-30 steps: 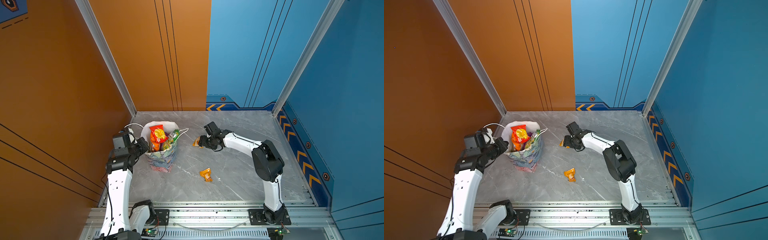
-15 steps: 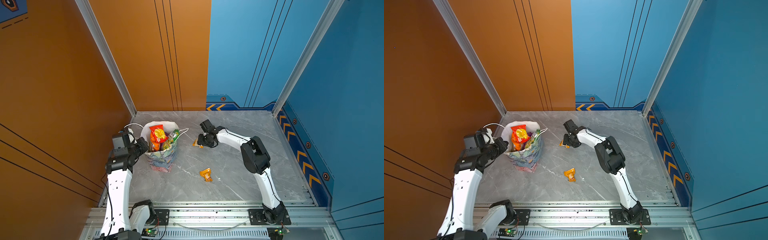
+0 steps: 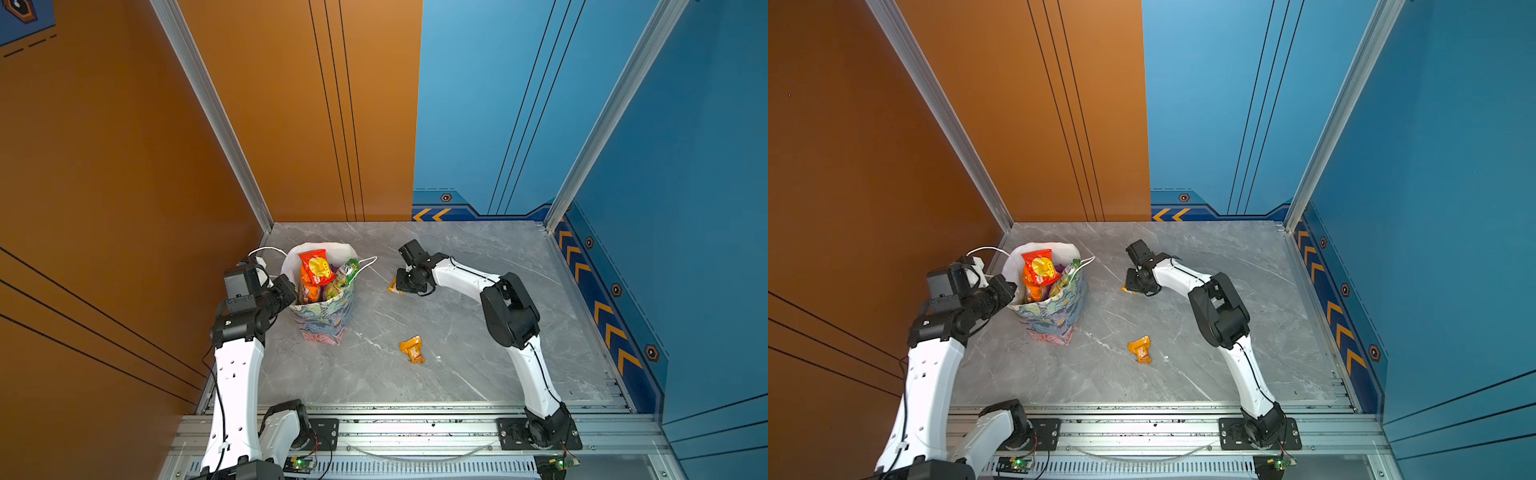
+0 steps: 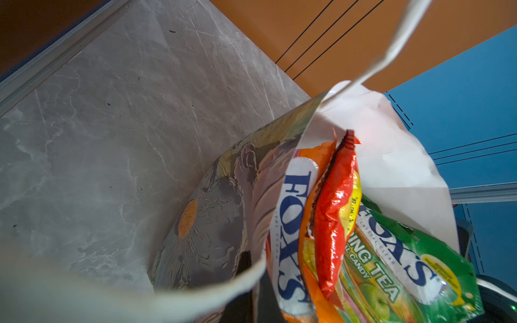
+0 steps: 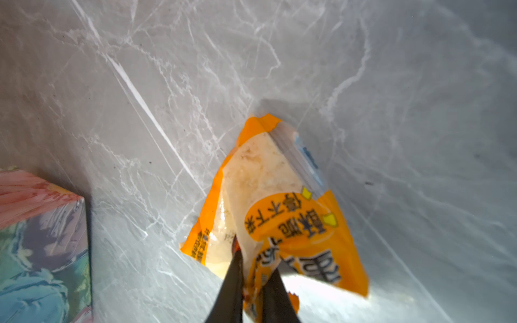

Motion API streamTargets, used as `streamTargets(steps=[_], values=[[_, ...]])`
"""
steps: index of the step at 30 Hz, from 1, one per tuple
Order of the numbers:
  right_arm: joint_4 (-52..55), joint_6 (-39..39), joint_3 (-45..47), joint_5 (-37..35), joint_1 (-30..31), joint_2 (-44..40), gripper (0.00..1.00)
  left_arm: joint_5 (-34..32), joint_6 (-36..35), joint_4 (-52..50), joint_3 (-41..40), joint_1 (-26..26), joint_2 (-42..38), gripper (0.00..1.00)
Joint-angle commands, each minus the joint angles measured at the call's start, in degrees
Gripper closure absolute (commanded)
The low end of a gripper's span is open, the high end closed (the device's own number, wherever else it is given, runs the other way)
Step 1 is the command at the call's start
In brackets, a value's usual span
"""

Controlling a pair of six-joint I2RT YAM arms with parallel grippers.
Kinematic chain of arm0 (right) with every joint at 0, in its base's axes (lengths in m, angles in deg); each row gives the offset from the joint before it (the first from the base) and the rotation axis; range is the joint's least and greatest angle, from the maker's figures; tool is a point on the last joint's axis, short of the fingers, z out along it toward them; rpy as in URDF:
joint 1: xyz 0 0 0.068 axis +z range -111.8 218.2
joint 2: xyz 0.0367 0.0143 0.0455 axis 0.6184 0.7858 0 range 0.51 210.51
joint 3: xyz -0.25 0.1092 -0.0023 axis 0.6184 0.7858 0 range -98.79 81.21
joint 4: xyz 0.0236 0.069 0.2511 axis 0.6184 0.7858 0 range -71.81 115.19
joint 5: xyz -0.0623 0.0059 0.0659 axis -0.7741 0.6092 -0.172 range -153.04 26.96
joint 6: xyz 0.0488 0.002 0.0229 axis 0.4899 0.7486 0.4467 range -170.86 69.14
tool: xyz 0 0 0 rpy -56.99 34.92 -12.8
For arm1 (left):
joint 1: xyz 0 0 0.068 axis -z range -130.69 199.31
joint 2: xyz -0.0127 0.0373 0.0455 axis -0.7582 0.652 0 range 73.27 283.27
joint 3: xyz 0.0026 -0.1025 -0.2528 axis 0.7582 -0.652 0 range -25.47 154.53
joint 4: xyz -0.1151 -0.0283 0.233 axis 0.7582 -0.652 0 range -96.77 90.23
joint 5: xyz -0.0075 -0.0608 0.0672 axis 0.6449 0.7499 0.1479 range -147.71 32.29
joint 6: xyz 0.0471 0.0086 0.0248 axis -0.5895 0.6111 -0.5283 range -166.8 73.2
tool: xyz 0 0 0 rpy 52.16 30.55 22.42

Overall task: Place the snacks into the paper bag
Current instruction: Pick up the snack at the center of the table, then place the snack in the paper bag.

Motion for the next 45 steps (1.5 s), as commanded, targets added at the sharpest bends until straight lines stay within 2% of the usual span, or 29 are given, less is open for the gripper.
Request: streamTargets(steps=[1,14,29,36,45], values=[[0.27,0.29,4.73,-2.2,0.07,-3.98,0.91,1.2,0.0,1.79,-0.19,-0.74,-0.59,1.0],[-2.48,0.91,18.36,-2.91,1.66,-17.15,1.0,1.86,0.13,1.98,-0.32,-0.85,-0.78,1.0],[-0.04,2.25,31.04,-6.96,7.52,-32.66,1.0,2.55,0.21,2.34,-0.33,-0.71,-1.14,1.0],[3.83,1.38,30.6,-12.19,10.22,-40.73,1.0,3.19,0.41,2.77,-0.4,-0.98,-1.27,1.0],[6.87,-0.5,25.71,-14.37,10.2,-44.59,1.0,3.21,0.21,2.93,-0.6,-0.64,-1.88,1.0]])
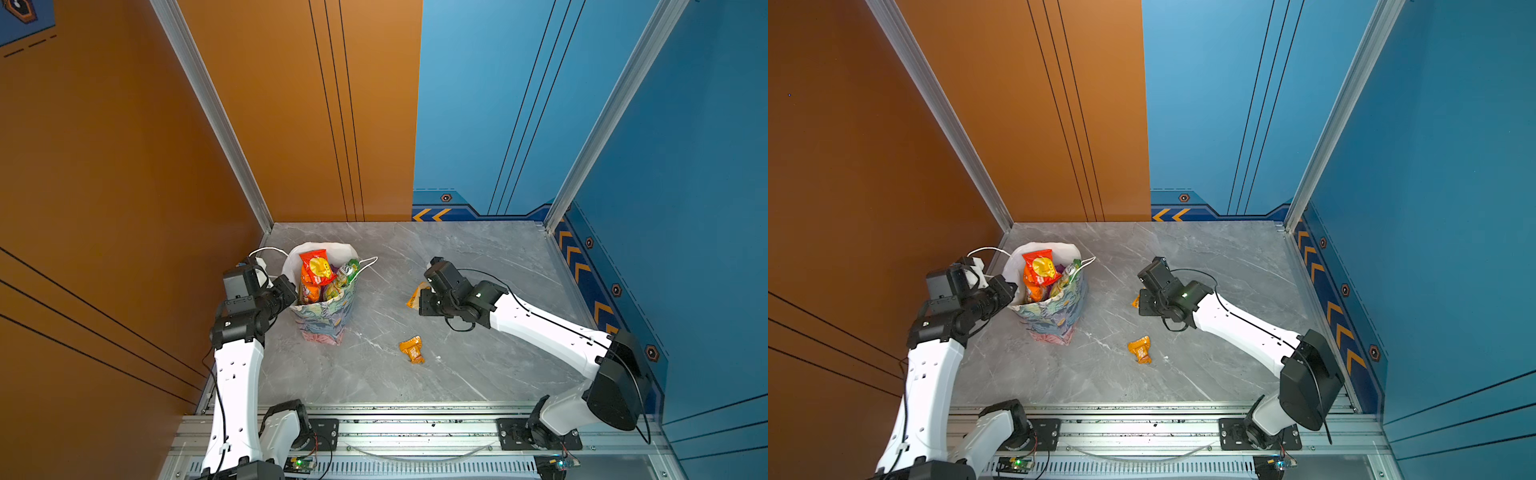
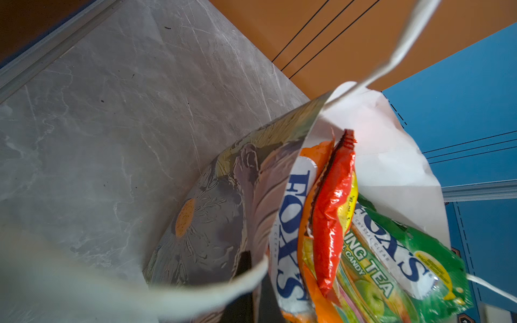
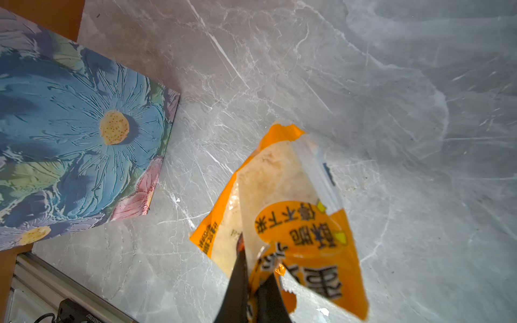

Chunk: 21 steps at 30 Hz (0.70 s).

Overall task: Place the snacks into the paper bag
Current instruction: Place the snack in the paper bag.

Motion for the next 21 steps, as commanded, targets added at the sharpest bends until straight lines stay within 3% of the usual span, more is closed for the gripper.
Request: streamTargets(steps=[1,12,21], values=[[2.81,-1.83,-4.26,-2.69,-0.03,-1.61,1.0,1.77,-0.14,2.78,-0.23,-0.18,-1.43,1.0],[6.57,-6.87,-20.3,-6.39,0.48,-0.62,1.0,2.06,-0.01,2.81,-0.23,0.34,-1.87,1.0],[8.51,-10.31,-35.02,-8.35,5.92,4.56,1.0,2.31,-0.08,2.84,-0.31,0.56,-2.11,1.0]])
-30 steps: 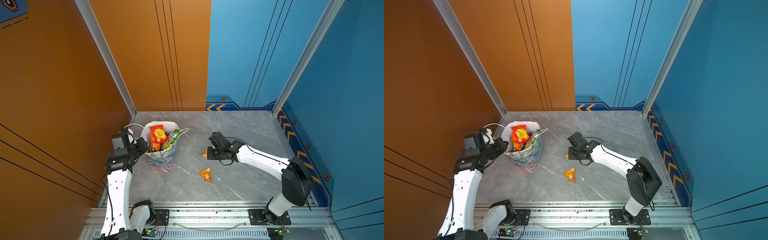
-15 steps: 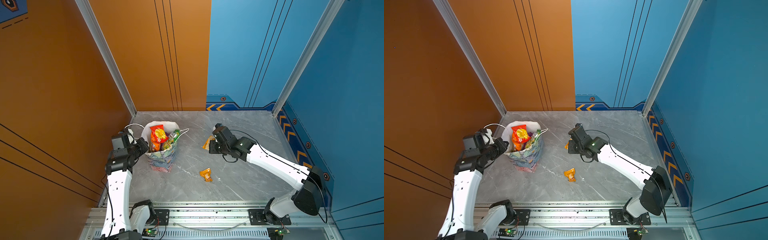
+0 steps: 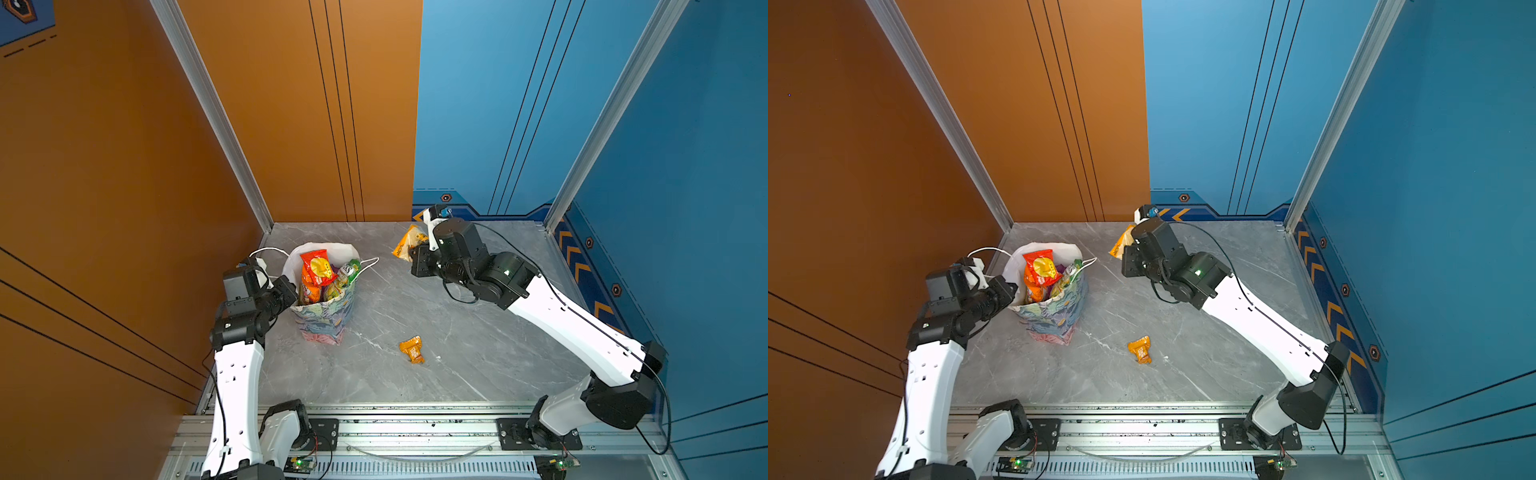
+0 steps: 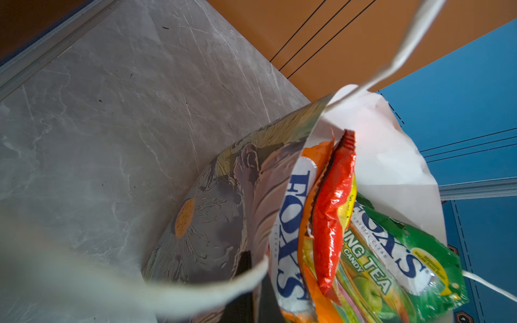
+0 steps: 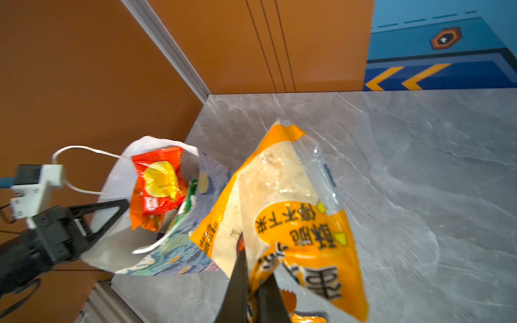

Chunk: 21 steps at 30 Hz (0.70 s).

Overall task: Place the snacks into the paper bag
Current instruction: Place the snack in the paper bag.

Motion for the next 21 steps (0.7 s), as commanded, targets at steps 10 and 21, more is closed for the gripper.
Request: streamTargets(steps=[10,21], values=[[6.24,-5.2,-24.07,1.44,8.1,16.59,1.0,2.73,-0.02,2.97,-0.01,0.78,-1.54,1.0],[12.34,-6.06,-36.94,4.43,9.74,29.47,1.0,3.66,0.02,3.34,-0.01,1.58,-1.71,1.0]])
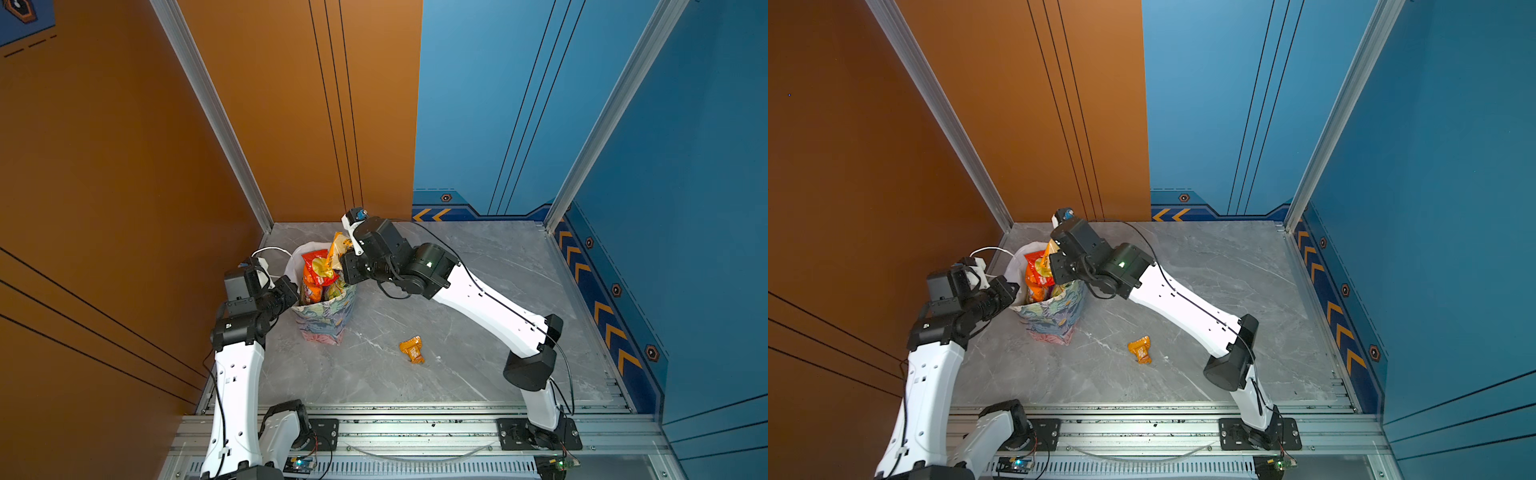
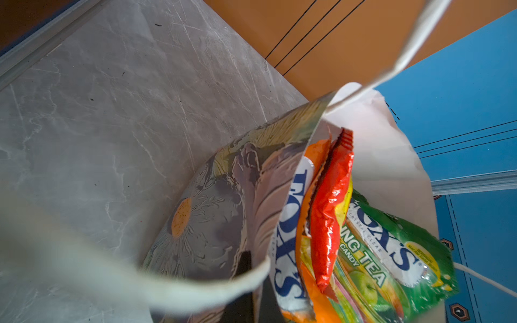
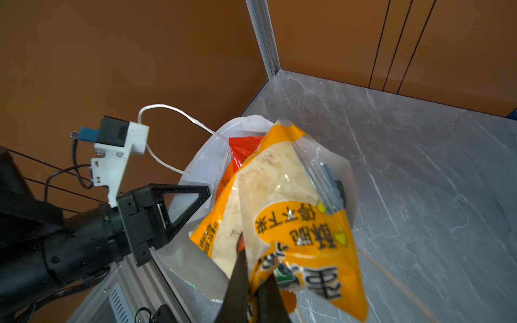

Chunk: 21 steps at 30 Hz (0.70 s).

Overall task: Place the snacks into the paper bag
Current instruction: Place the snack in the paper bag.

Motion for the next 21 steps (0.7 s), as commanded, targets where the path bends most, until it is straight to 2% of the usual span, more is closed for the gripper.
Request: streamTargets(steps=[1,21], values=[[3.75,-1.08,-2.14,0.34,0.07,0.75,1.0,3.14,0.05,3.31,0.01,0.66,-1.44,1.0],[4.7,-0.92,-6.78,3.32,-2.53,10.27,1.0,5.45,0.29,4.73,-0.25,0.92,-1.32,1.0]])
